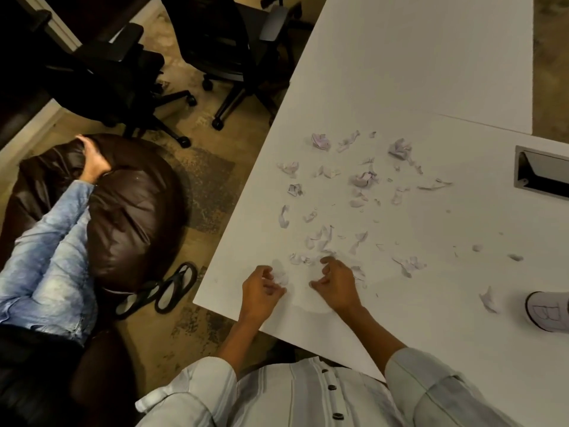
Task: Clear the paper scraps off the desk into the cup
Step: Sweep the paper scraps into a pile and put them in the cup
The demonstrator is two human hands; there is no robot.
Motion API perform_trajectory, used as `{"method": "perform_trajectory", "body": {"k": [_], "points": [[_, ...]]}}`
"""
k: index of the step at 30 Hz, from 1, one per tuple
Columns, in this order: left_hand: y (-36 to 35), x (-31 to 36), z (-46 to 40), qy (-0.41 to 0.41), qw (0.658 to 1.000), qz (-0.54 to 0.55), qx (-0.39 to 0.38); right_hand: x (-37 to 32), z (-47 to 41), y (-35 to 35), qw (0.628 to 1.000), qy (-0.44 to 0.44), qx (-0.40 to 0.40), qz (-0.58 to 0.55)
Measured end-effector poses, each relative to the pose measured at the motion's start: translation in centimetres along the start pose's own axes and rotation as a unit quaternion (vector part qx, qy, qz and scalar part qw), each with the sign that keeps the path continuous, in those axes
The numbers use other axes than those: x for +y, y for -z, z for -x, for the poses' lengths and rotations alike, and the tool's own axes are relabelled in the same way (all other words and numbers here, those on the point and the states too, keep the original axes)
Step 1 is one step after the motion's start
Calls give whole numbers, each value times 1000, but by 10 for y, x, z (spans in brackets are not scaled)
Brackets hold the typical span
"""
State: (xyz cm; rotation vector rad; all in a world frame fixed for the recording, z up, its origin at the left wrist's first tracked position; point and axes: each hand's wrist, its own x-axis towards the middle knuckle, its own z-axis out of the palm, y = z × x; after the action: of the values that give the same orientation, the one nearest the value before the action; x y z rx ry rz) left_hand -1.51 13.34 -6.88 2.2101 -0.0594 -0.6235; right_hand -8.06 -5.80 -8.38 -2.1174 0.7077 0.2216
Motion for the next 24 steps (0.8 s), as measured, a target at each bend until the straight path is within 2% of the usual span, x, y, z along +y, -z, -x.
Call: {"method": "perform_trajectory", "body": {"k": [2,4,6,9,12,15,18,21,24], "points": [[11,6,-3,-38,998,11,46,-5,-6,7,998,32,50,17],[27,0,-2,-71,989,-52,123,-10,-7,5,990,103,77,64],[41,-16,2,-43,976,-120,177,-18,-6,-6,974,189,64,104],[43,-42,12,71,973,-165,147,-33,-3,-32,946,279,-21,162],[25,-56,19,99,975,-180,82,-41,3,-56,926,308,-69,206],[3,-50,15,99,971,-205,74,-30,9,-49,952,264,-15,155],[-21,-38,9,30,965,-250,70,5,10,-9,972,187,88,115],[-52,-20,2,-51,962,-267,36,48,14,45,974,90,164,129],[-85,7,-7,-83,959,-271,8,89,28,89,965,-9,230,126]]}}
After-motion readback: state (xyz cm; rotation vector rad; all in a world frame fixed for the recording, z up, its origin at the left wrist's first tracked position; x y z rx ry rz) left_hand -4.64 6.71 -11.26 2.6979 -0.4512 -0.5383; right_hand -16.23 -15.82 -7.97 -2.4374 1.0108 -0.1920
